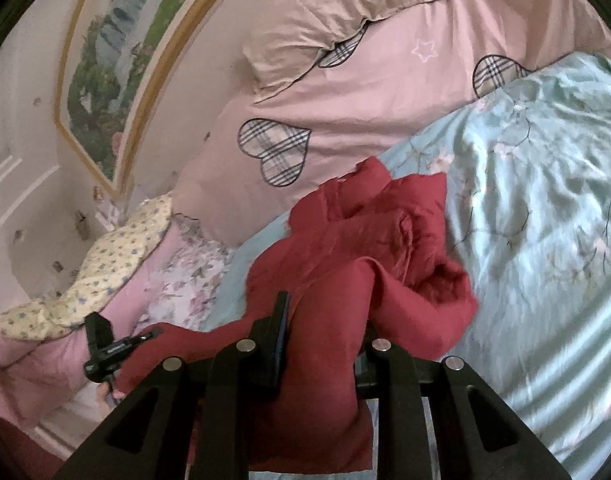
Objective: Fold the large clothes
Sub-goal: 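Fold the coat over toward the collar with the left tool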
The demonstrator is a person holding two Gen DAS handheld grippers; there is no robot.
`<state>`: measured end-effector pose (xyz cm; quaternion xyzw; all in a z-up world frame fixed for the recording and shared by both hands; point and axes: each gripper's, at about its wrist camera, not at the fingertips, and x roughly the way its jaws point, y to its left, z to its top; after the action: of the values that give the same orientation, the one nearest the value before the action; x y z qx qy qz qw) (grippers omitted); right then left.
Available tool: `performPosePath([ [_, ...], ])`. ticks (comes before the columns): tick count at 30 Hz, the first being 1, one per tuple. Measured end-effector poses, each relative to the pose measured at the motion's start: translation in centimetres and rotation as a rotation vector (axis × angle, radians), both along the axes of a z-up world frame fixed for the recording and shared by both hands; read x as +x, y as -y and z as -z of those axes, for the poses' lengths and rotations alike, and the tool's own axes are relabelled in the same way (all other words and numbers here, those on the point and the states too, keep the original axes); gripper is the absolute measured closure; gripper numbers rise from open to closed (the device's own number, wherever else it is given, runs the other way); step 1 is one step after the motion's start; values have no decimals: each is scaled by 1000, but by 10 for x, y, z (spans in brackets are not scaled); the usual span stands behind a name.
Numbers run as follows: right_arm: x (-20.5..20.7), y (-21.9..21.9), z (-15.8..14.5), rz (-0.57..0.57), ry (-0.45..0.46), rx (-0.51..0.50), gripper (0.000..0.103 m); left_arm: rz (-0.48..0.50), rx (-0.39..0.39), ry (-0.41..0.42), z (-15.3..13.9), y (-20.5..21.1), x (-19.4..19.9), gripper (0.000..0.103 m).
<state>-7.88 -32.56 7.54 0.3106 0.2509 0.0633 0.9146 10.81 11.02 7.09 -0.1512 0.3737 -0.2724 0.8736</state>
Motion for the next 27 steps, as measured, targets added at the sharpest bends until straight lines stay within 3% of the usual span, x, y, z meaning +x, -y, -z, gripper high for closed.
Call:
performPosePath([
  [9, 43, 16, -4, 67, -30, -5, 81, -54, -13, -22, -4, 13, 46, 86],
  [27, 118, 40, 6, 134, -76, -48, 80, -118, 67, -50, 4, 49, 118, 85],
])
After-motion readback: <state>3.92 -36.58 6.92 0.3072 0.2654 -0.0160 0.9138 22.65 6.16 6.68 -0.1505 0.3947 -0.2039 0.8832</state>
